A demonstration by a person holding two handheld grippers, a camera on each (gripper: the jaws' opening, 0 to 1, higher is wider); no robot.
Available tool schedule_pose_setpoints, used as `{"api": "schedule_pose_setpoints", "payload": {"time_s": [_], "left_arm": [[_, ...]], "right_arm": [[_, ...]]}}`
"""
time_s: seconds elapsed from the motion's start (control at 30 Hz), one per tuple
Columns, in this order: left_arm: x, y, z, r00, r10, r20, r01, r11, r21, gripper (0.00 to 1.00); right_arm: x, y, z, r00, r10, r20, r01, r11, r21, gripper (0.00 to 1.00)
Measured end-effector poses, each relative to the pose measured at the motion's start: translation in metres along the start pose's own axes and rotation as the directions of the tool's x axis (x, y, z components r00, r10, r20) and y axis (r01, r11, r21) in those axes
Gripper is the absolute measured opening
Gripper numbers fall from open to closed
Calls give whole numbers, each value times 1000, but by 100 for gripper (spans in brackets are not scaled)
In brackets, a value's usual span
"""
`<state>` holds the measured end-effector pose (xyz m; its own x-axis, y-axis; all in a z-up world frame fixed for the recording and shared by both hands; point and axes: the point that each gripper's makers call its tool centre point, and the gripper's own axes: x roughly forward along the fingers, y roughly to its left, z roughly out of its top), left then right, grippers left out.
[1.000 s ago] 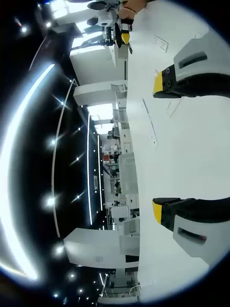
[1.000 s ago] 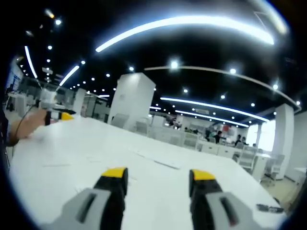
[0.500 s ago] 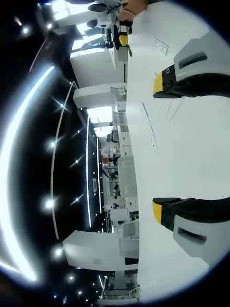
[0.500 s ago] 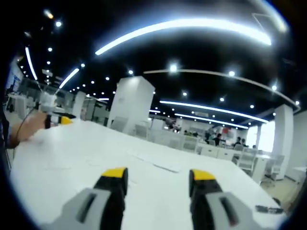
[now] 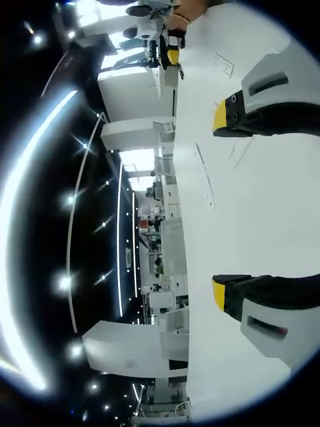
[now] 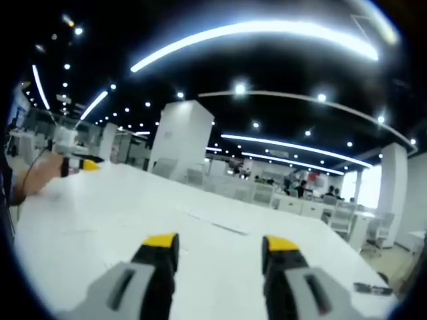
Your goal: Locate the socket holder cover, grip the socket holder cover, clip it into the socket holder slot.
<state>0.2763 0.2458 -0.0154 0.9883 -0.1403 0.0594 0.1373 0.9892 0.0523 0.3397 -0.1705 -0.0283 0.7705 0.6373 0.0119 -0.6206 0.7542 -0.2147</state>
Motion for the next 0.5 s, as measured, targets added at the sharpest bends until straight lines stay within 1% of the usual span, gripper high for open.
{"api": "schedule_pose_setpoints", "payload": {"time_s": [0.1, 0.23, 0.5], "left_arm": [[-1, -2, 0, 1000, -4, 1, 4, 1000, -2, 84], [-1, -6, 1, 1000, -15, 4, 15, 1000, 2, 84], [0, -6, 0, 1000, -19, -2, 19, 1000, -2, 84]], "right_arm": [[0, 0, 0, 1000, -7, 0, 7, 1000, -8, 51], [1, 2, -2, 1000, 1, -12, -1, 1000, -5, 50], [1, 4, 1, 1000, 13, -2, -13, 1000, -13, 50]]}}
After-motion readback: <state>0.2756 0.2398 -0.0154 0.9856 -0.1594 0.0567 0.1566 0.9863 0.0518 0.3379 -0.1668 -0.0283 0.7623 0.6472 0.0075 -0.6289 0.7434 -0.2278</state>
